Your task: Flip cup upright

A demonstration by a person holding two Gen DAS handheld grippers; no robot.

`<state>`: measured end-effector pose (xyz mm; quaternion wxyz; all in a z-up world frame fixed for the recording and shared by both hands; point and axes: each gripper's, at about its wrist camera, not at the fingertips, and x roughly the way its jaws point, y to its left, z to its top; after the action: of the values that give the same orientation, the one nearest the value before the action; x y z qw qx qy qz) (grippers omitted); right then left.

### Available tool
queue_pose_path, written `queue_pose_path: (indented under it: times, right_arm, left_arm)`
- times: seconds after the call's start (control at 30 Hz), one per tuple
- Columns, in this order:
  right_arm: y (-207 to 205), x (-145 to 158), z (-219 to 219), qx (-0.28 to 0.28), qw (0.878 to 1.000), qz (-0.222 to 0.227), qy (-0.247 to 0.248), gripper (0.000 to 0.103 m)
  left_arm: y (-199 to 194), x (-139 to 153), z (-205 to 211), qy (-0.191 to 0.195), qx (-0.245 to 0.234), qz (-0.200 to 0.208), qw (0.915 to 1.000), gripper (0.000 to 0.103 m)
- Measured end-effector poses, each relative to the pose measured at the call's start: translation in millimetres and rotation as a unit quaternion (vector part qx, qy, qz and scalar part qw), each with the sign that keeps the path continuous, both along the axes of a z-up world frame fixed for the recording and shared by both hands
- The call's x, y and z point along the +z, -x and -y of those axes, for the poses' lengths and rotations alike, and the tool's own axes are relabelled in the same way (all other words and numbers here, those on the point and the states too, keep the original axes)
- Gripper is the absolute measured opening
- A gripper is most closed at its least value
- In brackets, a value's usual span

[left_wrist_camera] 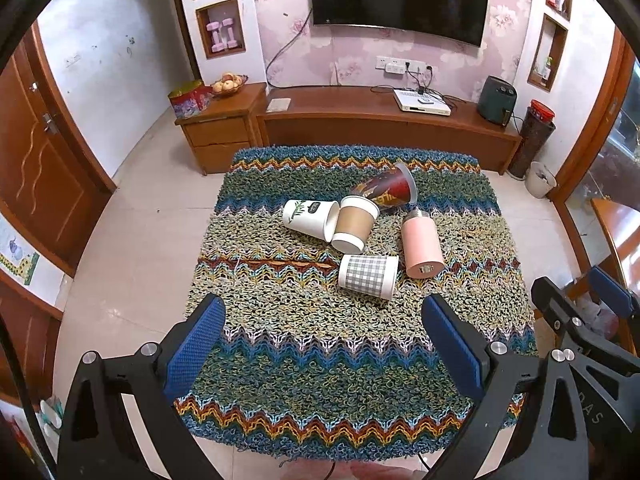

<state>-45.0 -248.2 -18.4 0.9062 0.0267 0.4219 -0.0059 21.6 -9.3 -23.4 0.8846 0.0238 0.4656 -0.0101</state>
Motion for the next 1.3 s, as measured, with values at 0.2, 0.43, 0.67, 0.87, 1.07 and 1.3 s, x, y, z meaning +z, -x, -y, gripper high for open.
queue_pose_path:
  times: [0.2, 0.43, 0.67, 0.87, 1.07, 1.3]
  right_arm:
    - [-11, -8, -4, -0.009, 1.0, -0.013, 0.001, 0.077]
    - [-34, -22, -18, -0.026, 0.999, -0.027, 0.008, 0.077]
    - [-60, -46, -41, -0.045, 0.998, -0.053, 0.004, 0.077]
    - [-84, -71, -63, -0.072, 0.995, -0.072, -0.011, 0.077]
    - [-108, -102, -85, -0.094, 0.99, -0.097, -0.037, 0.077]
    - [-126, -134, -104, -0.104, 0.987, -0.115, -0.049, 0.077]
  left_arm:
    - [-15, -6, -3, 0.0, -0.028, -0.009, 0.9996, 0.099]
    - [-42, -21, -21, -0.008, -0.064, -0.025, 0.9976, 0.099]
    - [-87, -53, -46, -0.016, -0.087, -0.069, 0.9936, 0.099]
    - [-128, -79, -60, -0.041, -0.127, -0.091, 0.9868, 0.099]
    - [-166, -109, -66, -0.094, -0.185, -0.092, 0.9739, 0.099]
    - [-207, -142, -66, -0.128, -0.232, -0.103, 0.9588, 0.099]
